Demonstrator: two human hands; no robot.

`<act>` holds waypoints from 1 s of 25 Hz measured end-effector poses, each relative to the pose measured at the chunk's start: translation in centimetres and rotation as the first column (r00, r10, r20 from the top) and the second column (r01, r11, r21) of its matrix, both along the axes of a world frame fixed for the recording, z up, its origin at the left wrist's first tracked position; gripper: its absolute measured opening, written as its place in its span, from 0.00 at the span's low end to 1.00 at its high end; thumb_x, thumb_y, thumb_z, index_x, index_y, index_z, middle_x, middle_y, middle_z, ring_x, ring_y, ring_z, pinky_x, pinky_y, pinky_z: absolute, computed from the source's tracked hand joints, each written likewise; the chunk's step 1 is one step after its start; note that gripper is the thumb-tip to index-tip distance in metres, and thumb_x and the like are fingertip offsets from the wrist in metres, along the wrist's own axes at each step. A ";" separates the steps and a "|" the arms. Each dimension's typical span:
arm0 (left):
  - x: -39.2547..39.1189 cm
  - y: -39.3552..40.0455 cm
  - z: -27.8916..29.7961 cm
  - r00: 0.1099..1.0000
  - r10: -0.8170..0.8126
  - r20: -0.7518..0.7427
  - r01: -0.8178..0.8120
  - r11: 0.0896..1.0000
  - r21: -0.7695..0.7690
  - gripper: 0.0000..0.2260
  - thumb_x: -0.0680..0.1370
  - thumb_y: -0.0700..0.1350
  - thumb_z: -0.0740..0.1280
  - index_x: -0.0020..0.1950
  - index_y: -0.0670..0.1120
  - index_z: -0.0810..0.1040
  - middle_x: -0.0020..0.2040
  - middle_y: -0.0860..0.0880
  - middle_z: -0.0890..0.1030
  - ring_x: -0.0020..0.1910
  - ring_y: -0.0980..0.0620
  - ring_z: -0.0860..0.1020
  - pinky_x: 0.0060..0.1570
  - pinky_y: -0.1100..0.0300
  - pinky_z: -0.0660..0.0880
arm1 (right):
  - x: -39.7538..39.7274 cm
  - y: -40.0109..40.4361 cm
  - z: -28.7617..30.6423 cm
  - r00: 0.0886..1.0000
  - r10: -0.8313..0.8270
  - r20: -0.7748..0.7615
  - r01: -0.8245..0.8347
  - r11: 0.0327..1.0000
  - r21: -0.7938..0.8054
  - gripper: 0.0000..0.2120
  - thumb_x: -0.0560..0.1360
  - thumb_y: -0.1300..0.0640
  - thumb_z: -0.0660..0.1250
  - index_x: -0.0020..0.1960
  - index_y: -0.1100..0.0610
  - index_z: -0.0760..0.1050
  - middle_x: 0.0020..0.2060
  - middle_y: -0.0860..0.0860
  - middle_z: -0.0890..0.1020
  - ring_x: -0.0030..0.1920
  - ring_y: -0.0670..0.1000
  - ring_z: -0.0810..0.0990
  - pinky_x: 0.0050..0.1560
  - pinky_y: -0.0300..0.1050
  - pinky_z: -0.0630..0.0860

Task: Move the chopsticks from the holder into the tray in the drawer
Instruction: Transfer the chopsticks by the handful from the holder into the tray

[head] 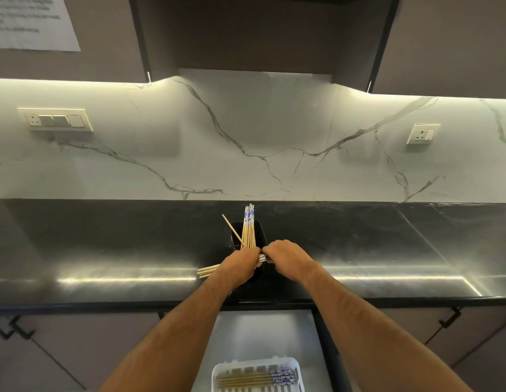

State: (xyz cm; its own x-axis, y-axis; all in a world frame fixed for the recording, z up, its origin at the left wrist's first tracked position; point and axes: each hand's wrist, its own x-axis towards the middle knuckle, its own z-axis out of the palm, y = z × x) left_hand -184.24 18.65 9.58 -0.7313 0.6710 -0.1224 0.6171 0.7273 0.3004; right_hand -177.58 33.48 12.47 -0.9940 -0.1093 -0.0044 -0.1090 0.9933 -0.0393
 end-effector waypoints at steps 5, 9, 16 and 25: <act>-0.3 -1.7 -1.9 0.999 -0.041 0.028 0.044 0.991 -0.127 0.05 0.82 0.43 0.64 0.56 0.46 0.76 0.49 0.46 0.79 0.47 0.49 0.79 0.49 0.55 0.76 | 0.4 0.6 -2.2 0.995 -0.048 0.087 0.050 0.999 -0.020 0.05 0.81 0.59 0.65 0.50 0.56 0.80 0.43 0.52 0.81 0.43 0.51 0.80 0.46 0.46 0.77; 0.9 -1.7 -3.0 0.997 -0.076 -0.012 0.073 0.981 -0.180 0.09 0.81 0.40 0.66 0.61 0.44 0.74 0.53 0.44 0.79 0.50 0.46 0.79 0.54 0.51 0.79 | 1.0 -0.3 -4.4 0.991 -0.013 0.134 0.002 0.997 0.083 0.08 0.81 0.57 0.66 0.60 0.57 0.74 0.54 0.55 0.82 0.51 0.55 0.82 0.53 0.51 0.76; 2.7 -2.4 -7.1 0.990 -0.140 0.024 0.142 0.966 -0.216 0.11 0.81 0.37 0.64 0.62 0.43 0.72 0.56 0.41 0.79 0.52 0.43 0.79 0.56 0.48 0.78 | 2.7 -1.0 -9.4 0.979 0.002 0.202 -0.014 0.998 0.060 0.12 0.80 0.65 0.66 0.62 0.58 0.72 0.57 0.58 0.81 0.55 0.58 0.81 0.56 0.51 0.77; 6.5 -4.7 -15.0 0.993 -0.027 0.112 0.045 0.986 -0.163 0.10 0.81 0.41 0.66 0.63 0.46 0.75 0.58 0.45 0.80 0.54 0.46 0.79 0.57 0.53 0.78 | 6.5 -2.0 -17.0 0.962 -0.003 0.272 0.022 0.997 -0.067 0.09 0.82 0.61 0.65 0.61 0.56 0.73 0.56 0.55 0.80 0.54 0.55 0.80 0.54 0.46 0.76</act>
